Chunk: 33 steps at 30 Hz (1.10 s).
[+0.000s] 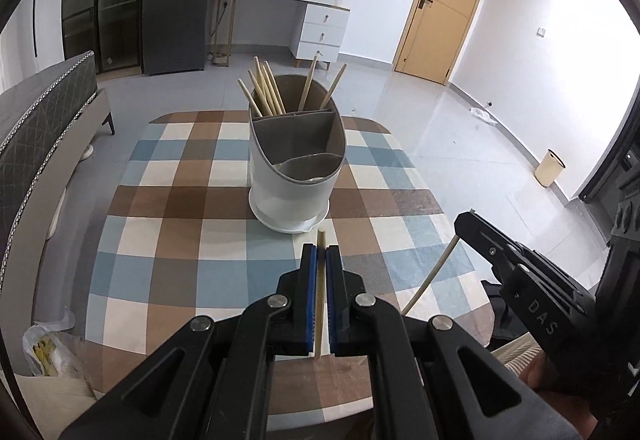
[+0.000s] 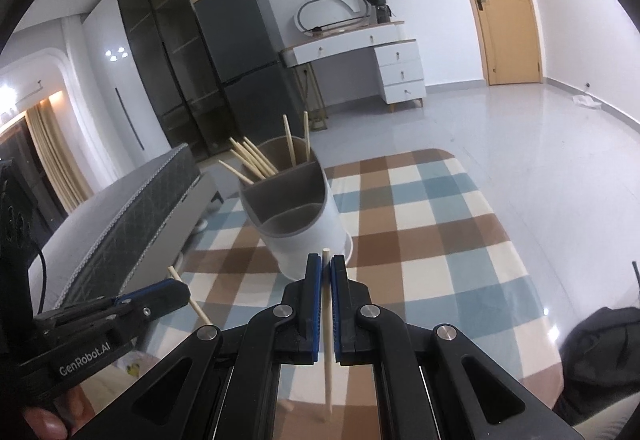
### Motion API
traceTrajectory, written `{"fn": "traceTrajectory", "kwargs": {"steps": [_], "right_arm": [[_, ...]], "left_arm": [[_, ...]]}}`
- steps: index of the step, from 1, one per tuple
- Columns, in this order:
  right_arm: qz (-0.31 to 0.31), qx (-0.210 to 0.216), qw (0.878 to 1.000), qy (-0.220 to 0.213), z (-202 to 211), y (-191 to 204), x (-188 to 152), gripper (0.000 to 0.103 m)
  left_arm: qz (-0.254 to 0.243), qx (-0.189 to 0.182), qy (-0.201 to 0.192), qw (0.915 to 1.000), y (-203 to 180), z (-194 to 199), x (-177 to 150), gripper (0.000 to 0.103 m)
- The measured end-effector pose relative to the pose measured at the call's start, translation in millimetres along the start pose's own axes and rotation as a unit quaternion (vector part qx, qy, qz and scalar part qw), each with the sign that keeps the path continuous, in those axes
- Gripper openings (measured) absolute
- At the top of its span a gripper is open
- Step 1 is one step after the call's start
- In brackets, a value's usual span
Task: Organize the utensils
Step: 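Lift both tools with the chopsticks up over the utensil holder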
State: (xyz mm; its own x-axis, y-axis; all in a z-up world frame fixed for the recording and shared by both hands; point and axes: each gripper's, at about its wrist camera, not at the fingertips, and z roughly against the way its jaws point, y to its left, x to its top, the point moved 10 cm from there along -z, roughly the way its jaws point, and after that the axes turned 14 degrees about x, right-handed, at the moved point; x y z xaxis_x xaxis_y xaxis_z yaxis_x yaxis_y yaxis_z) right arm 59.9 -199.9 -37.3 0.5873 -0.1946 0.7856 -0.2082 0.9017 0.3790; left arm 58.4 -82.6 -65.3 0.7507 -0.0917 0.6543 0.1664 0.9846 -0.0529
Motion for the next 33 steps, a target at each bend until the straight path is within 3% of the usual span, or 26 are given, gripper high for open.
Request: {"fn": "traceTrajectory", "kwargs": {"steps": [12, 19, 33], "right_arm": [[0.024, 0.009, 0.999, -0.031, 11.5, 21.6, 21.4, 0.004], [0.035, 0.017, 0.998, -0.049, 15.9, 26.6, 43.8, 0.004], [0.091, 0.040, 0.992, -0.083, 4.6, 50.5, 148.4, 0.004]], "left_arm": [[0.005, -0.012, -0.004, 0.9999, 2.4, 14.2, 17.5, 0.000], [0.015, -0.026, -0.016, 0.9994, 3.6, 26.4, 43.8, 0.000], [0.055, -0.048, -0.030, 0.9969, 9.7, 36.6, 127.7, 0.000]]}}
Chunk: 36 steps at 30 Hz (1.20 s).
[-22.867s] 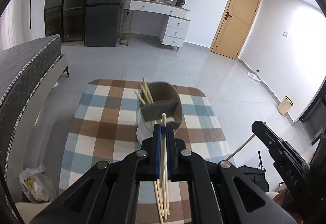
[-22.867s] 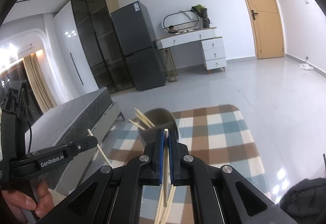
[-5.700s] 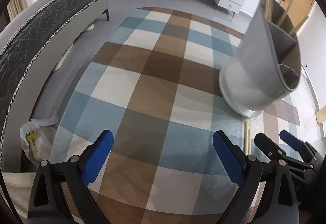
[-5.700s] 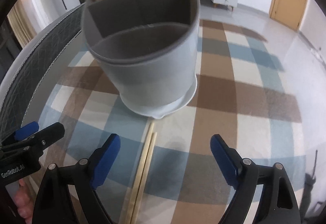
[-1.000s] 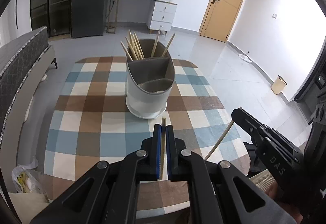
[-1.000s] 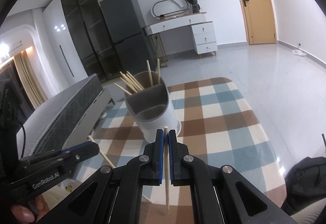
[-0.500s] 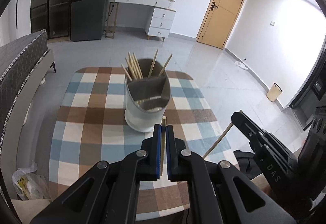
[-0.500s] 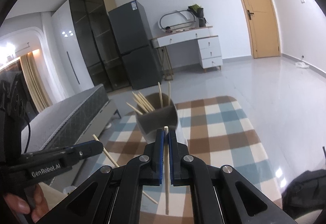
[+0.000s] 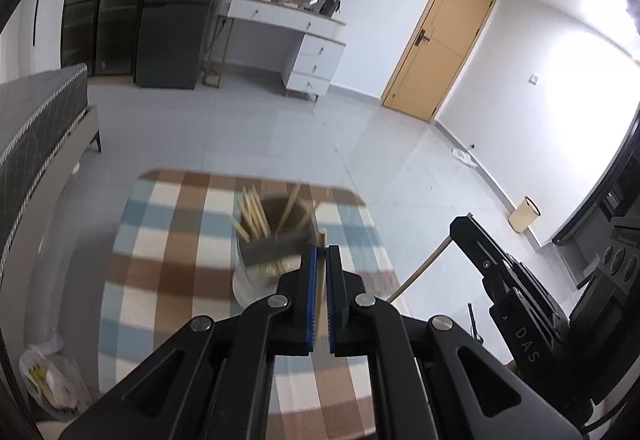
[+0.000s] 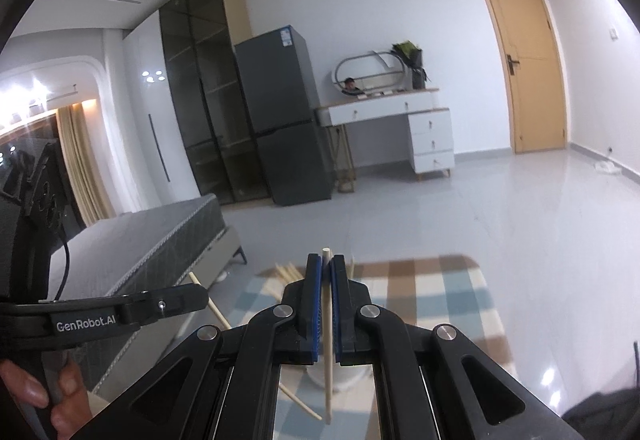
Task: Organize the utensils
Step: 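Lift both tools with the chopsticks up over the utensil holder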
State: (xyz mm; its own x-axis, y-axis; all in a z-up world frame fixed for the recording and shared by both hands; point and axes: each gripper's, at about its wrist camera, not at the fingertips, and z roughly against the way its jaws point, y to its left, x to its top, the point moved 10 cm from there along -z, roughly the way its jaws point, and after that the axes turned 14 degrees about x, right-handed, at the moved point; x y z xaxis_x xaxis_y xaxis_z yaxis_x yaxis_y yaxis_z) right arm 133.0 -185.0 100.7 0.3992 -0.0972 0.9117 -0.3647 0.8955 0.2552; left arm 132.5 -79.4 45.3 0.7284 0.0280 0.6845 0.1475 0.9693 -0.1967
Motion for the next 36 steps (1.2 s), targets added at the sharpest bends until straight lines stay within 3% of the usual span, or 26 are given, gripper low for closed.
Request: {"fn": "traceTrajectory", "kwargs": {"steps": [9, 15, 23, 30, 36], "right_arm": [[0.042, 0.013, 0.999, -0.019, -37.6, 11.5, 64.7, 0.004], [0.079, 0.025, 0.996, -0.016, -69.1, 20.5, 82.5, 0.004], [0.089, 0.039, 0.995, 0.012, -117.8, 10.0, 69.6, 0.004], [0.089, 0.049, 0.994, 0.028, -145.2, -4.5, 54.0, 0.004], [0.100, 0.060, 0.992, 0.042, -152.4, -8.2, 44.5, 0.004]], "left_arm": [[0.024, -0.002, -0.023, 0.9994, 7.4, -5.5, 55.5, 0.000], [0.041, 0.004, -0.036, 0.9985, 19.6, -24.8, 81.3, 0.000], [0.074, 0.025, -0.028, 0.9966, 45.5, -64.7, 89.3, 0.000], [0.091, 0.016, -0.009, 0.9957, 54.0, -95.4, 83.4, 0.000], [0.090, 0.009, -0.008, 0.9959, 49.3, -99.6, 84.6, 0.000]]}}
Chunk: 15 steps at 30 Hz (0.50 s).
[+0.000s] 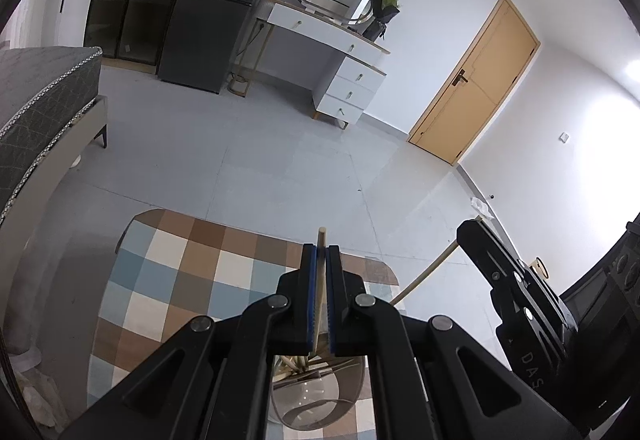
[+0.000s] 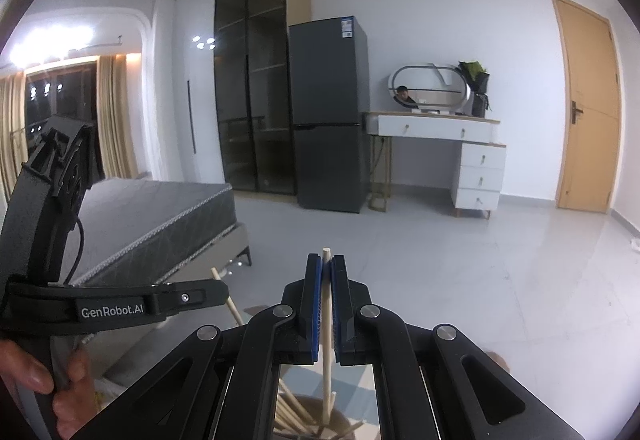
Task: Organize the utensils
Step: 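Lift both tools with the chopsticks up over the utensil holder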
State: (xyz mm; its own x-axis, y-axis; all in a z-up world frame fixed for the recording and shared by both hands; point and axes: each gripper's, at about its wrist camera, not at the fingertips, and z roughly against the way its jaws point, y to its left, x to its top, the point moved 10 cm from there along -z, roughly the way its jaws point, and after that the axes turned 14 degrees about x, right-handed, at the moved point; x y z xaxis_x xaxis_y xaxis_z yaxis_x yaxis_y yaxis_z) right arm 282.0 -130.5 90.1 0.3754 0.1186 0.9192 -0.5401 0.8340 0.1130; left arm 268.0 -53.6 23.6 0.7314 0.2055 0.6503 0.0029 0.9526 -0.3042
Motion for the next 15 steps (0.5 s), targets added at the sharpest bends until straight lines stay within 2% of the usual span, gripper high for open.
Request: {"fn": "traceTrajectory", "kwargs": {"steps": [15], "right_arm": [[0.001, 0.012, 1.000, 0.017, -4.0, -1.8, -11.7, 0.004]], "left_arm": [[-0.010, -0.012, 0.027, 0.9995, -5.4, 2.2, -13.0, 0.000]]}}
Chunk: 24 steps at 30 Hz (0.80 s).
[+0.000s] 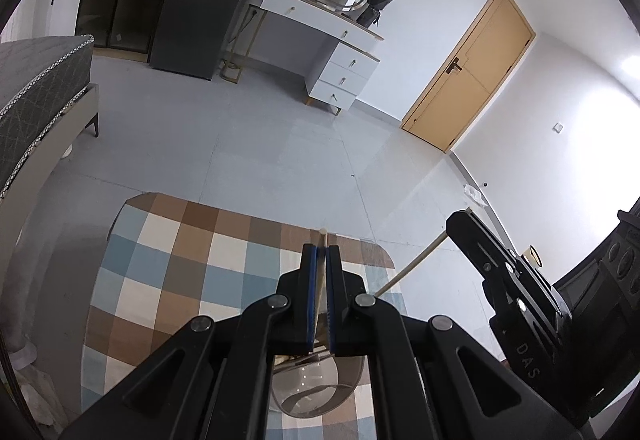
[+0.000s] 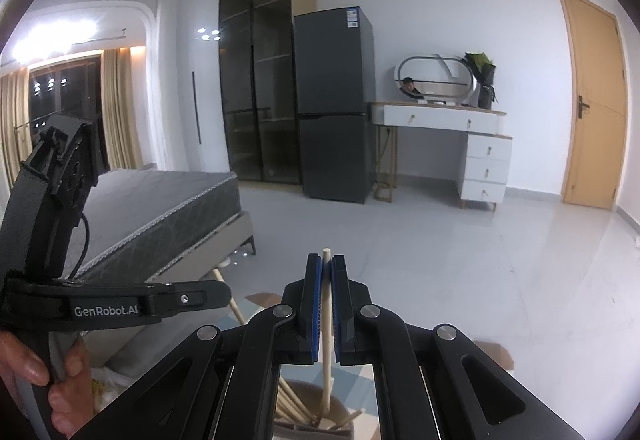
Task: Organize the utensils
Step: 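Lift both tools with the chopsticks up over the utensil holder, then open both tools to drop the chopsticks into the holder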
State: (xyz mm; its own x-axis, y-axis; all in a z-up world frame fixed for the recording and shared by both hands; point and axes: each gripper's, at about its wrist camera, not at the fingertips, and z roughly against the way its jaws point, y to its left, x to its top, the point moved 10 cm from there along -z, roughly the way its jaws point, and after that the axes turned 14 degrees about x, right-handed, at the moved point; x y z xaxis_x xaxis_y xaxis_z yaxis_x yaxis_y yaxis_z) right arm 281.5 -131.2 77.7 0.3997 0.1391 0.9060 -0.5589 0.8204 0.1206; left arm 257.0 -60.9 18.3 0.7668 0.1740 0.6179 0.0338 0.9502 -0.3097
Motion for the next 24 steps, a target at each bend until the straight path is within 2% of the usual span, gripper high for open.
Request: {"fn": "traceTrajectory", "kwargs": {"steps": [5, 14, 18, 24], "right_arm": [[0.008, 0.005, 1.000, 0.020, -5.5, 1.3, -14.4, 0.004], [-0.016, 0.006, 0.999, 0.051, -7.6, -9.6, -50.3, 0.004], [-0.023, 0.005, 0.998, 0.066, -11.2, -12.0, -62.9, 0.005], [-0.052, 0.014, 0.995, 0.090, -13.9, -14.9, -82.6, 0.008]], "left_arm": [[-0.010, -0.004, 0.016, 0.9998, -1.6, -5.8, -14.4, 0.000], [-0.028, -0.005, 0.060, 0.9978, -2.0, -18.8, -43.4, 0.000], [-0.046, -0.005, 0.067, 0.9967, -8.1, -19.3, -50.9, 0.000], [-0.047, 0.012, 0.079, 0.9957, -4.1, -20.9, -54.4, 0.000]]}}
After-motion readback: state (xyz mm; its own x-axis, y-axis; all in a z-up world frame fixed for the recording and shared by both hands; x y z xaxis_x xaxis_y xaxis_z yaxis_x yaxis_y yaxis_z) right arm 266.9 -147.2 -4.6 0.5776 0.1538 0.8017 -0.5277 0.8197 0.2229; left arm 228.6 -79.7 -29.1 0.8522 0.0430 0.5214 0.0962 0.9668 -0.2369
